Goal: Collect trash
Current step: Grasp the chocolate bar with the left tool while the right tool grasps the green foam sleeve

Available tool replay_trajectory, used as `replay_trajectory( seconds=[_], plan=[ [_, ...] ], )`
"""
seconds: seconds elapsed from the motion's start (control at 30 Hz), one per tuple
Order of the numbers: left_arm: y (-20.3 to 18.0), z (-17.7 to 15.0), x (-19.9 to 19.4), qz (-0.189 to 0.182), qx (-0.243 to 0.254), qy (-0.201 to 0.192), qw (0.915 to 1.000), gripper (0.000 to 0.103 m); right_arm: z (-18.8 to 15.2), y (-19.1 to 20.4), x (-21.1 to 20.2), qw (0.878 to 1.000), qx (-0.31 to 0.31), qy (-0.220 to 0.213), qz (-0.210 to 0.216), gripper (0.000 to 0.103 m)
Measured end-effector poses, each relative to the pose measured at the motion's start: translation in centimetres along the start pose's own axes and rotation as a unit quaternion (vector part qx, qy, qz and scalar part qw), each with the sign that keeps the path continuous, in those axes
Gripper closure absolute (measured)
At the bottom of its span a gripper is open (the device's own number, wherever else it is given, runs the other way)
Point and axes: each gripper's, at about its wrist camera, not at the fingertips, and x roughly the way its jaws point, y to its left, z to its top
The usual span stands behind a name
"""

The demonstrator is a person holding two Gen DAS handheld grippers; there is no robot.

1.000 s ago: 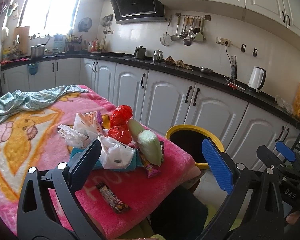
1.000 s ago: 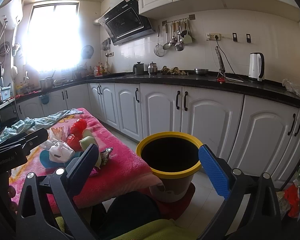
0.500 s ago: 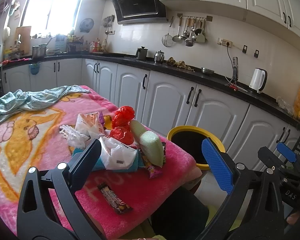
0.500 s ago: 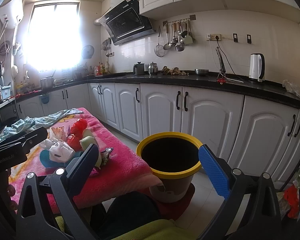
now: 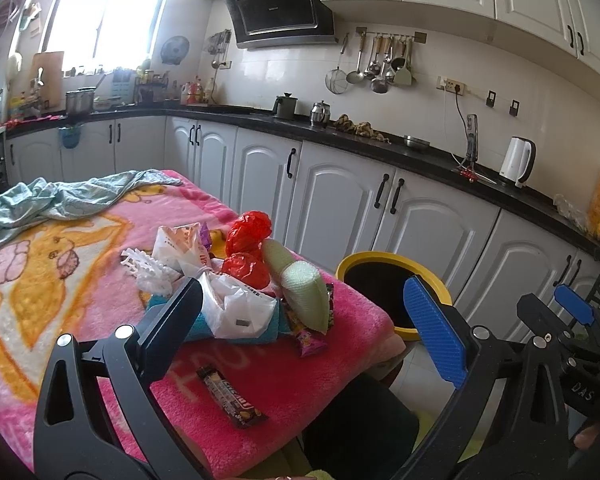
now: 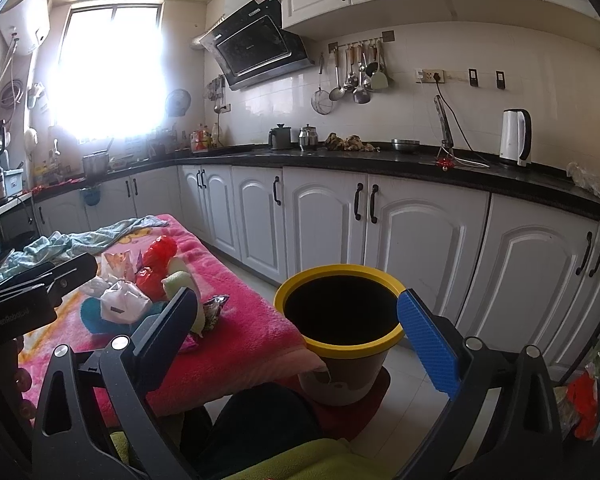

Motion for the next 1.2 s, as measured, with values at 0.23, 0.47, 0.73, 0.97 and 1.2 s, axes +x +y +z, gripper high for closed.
replay_trajectory(
  seconds=[0.23, 0.47, 0.73, 0.97, 1.2],
  plan=[
    [2.3, 0.2, 0.0, 0.028, -0.023, 0.003, 0.9993, 0.011, 0.9, 1.0, 0.9, 0.999, -0.02, 0.01, 0.04, 0.006],
    [5.4, 0.9, -0.5, 0.066, -0.057, -0.011, 0.9961, 0.011, 2.0, 3.3, 2.4, 0.995, -0.035, 0.015, 0.089, 0.006],
    [8.8, 1.1, -0.7, 0.103, -0.089, 0.002, 0.9907, 0.011, 3.2, 7.0, 4.1, 0.987, -0.059, 0.02, 0.149, 0.006],
    [10.8, -0.8, 1.0, 0.118, -0.109, 0.077, 0.984, 0.011, 3.9, 9.3, 7.6, 0.979, -0.07, 0.056, 0.181, 0.006],
    [10.7, -3.5, 4.1, 0.094, -0.108, 0.166, 0.9755, 0.011, 3.3, 10.4, 12.0, 0.971, -0.095, 0.089, 0.201, 0.006]
  ],
)
